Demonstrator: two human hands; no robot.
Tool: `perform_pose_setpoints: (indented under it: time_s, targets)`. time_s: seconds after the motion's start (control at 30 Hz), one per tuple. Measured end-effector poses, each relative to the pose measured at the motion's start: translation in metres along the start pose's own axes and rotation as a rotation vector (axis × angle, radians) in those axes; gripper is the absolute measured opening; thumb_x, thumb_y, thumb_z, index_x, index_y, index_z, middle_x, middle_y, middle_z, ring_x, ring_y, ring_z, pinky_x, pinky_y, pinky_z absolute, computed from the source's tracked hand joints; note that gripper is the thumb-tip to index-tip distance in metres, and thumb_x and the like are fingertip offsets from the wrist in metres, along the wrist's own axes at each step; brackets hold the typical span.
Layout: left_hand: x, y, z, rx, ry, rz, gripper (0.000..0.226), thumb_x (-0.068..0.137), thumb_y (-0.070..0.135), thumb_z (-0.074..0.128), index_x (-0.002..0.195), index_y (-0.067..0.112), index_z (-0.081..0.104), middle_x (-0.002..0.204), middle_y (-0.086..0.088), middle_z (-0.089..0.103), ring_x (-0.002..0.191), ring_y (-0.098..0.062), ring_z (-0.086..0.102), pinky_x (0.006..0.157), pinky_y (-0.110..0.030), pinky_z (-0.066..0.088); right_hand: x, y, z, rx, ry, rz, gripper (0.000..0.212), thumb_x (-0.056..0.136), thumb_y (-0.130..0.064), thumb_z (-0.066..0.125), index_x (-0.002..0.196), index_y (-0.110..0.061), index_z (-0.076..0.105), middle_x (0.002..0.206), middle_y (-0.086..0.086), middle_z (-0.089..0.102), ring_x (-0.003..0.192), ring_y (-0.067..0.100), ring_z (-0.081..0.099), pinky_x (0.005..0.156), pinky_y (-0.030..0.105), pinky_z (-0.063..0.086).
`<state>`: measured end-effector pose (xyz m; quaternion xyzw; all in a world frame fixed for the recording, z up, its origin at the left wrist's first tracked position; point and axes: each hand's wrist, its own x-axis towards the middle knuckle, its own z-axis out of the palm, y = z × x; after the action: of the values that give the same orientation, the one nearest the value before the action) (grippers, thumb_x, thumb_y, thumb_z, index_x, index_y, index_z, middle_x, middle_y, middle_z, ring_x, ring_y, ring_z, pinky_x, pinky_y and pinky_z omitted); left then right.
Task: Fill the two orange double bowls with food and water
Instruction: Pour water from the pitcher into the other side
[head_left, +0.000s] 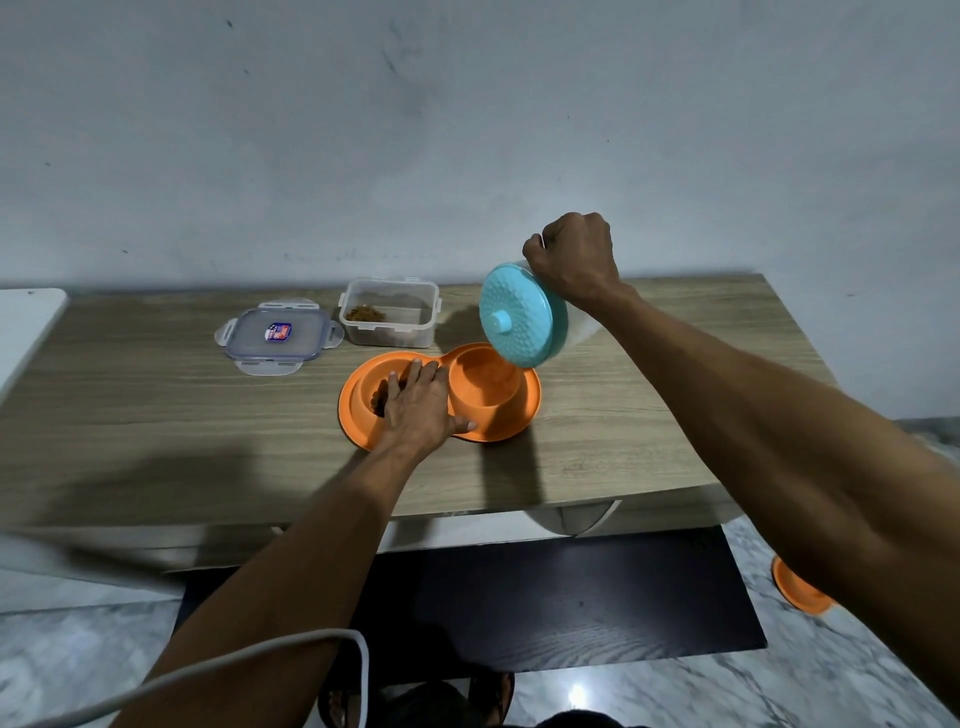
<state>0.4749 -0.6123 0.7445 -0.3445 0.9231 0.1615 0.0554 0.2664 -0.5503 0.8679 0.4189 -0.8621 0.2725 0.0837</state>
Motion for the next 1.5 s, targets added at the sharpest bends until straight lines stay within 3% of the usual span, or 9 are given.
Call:
perform_pose_setpoints:
  time_s: [0.2, 0.33, 0.67, 0.9, 1.07, 1.2, 1.3, 1.5]
  targets:
    - [0.000, 0.000, 0.000, 0.001, -0.002, 0.000, 0.097, 0.079, 0.055, 0.069, 0.154, 0.014, 0.021, 0.162, -0.008, 0.019, 0.152, -0.027, 0.006, 0.120, -0.054, 0.003, 0.000, 0.001, 0.002, -0.007, 0.003, -0.008, 0.052, 0.090, -0.021, 0.054, 0.042, -0.015, 0.036, 0.040, -0.001, 0.033, 0.050, 0.021, 0.036, 0.072, 0.034, 0.041]
    - [0.001, 0.000, 0.000, 0.007, -0.003, -0.003, 0.097, 0.079, 0.055, 0.069, 0.154, 0.015, 0.022, 0.162, -0.007, 0.019, 0.152, -0.027, 0.006, 0.120, -0.055, 0.003, 0.000, 0.003, 0.004, 0.021, -0.003, 0.003, 0.044, 0.089, -0.021, 0.053, 0.048, -0.004, 0.049, 0.041, 0.005, 0.037, 0.053, 0.026, 0.041, 0.073, 0.035, 0.043]
    - [0.002, -0.001, 0.002, 0.013, 0.005, 0.003, 0.096, 0.078, 0.055, 0.070, 0.153, 0.015, 0.024, 0.162, -0.007, 0.020, 0.152, -0.027, 0.007, 0.120, -0.056, 0.004, 0.000, 0.015, 0.008, 0.086, 0.022, 0.073, 0.044, 0.082, -0.021, 0.051, 0.042, -0.009, 0.036, 0.040, 0.005, 0.027, 0.043, 0.017, 0.021, 0.065, 0.036, 0.046]
    - [0.003, -0.002, 0.004, 0.000, 0.018, 0.007, 0.098, 0.077, 0.055, 0.071, 0.153, 0.015, 0.023, 0.161, -0.007, 0.023, 0.151, -0.028, 0.009, 0.119, -0.056, 0.005, -0.010, 0.044, 0.004, 0.246, 0.034, 0.358, 0.042, 0.076, -0.017, 0.054, 0.044, -0.010, 0.028, 0.045, 0.004, 0.018, 0.049, 0.018, 0.016, 0.051, 0.033, 0.023]
    - [0.005, -0.004, 0.008, -0.003, 0.038, 0.014, 0.097, 0.077, 0.055, 0.071, 0.152, 0.016, 0.025, 0.160, -0.006, 0.024, 0.151, -0.028, 0.010, 0.119, -0.056, 0.005, -0.009, 0.067, 0.006, 0.442, 0.100, 0.664, 0.039, 0.076, -0.019, 0.058, 0.046, -0.012, 0.035, 0.048, 0.001, 0.032, 0.051, 0.017, 0.026, 0.058, 0.030, 0.032]
    - [0.005, -0.007, 0.011, -0.009, 0.053, 0.026, 0.097, 0.078, 0.056, 0.069, 0.153, 0.015, 0.024, 0.161, -0.006, 0.024, 0.151, -0.029, 0.011, 0.118, -0.056, 0.005, -0.002, 0.081, 0.017, 0.617, 0.130, 0.855, 0.035, 0.078, -0.016, 0.056, 0.052, -0.013, 0.033, 0.054, -0.002, 0.032, 0.057, 0.018, 0.026, 0.054, 0.030, 0.029]
    - [0.007, -0.009, 0.014, 0.011, 0.065, 0.040, 0.096, 0.077, 0.056, 0.069, 0.152, 0.015, 0.025, 0.160, -0.007, 0.025, 0.151, -0.028, 0.011, 0.118, -0.057, 0.008, 0.001, 0.087, 0.028, 0.725, 0.149, 0.992, 0.025, 0.078, -0.020, 0.060, 0.060, -0.011, 0.045, 0.060, -0.003, 0.046, 0.055, 0.017, 0.039, 0.056, 0.029, 0.036]
    - [0.009, -0.014, 0.018, 0.022, 0.072, 0.045, 0.096, 0.077, 0.057, 0.069, 0.151, 0.016, 0.026, 0.160, -0.006, 0.025, 0.151, -0.028, 0.012, 0.118, -0.056, 0.009, 0.002, 0.101, 0.052, 0.845, 0.208, 1.110, 0.020, 0.070, -0.020, 0.064, 0.059, -0.011, 0.049, 0.061, -0.001, 0.054, 0.057, 0.018, 0.048, 0.054, 0.029, 0.039]
